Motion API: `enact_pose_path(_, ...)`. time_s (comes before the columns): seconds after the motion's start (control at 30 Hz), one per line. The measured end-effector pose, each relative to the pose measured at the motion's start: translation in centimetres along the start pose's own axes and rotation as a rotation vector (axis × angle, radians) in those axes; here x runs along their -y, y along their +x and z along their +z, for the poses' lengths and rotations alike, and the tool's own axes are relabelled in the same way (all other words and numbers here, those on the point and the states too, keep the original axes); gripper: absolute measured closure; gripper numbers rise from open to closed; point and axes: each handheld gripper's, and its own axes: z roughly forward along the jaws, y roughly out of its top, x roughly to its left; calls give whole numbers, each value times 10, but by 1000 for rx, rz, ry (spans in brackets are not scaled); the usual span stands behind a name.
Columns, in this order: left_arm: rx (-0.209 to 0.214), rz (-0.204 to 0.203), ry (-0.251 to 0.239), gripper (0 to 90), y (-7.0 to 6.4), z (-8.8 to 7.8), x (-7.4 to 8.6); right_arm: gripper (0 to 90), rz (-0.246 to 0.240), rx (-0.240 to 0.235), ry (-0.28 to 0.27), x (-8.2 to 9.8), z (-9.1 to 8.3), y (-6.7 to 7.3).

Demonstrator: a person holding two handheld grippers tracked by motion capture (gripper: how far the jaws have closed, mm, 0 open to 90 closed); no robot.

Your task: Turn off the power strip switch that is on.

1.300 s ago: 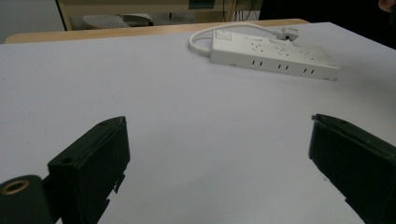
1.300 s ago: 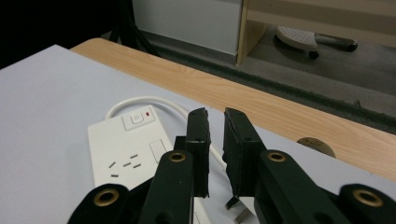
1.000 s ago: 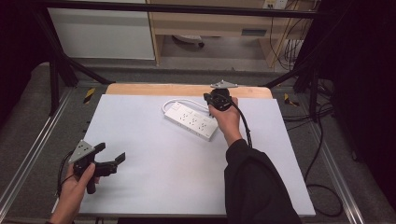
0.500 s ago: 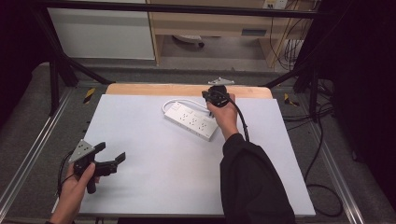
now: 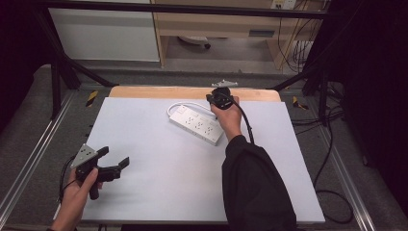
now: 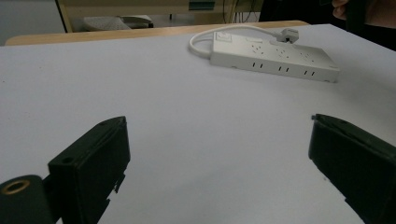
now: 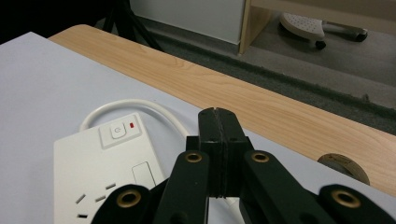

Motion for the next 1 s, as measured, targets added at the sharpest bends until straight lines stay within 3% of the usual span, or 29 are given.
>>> enact_pose_path(0.6, 6, 2, -2, 51, -1, 1, -1, 900, 15, 4, 56, 6, 17, 2)
enact_pose_path(1.0, 9, 7, 0, 51, -1, 1, -1, 900, 11, 3, 70, 9, 31, 12)
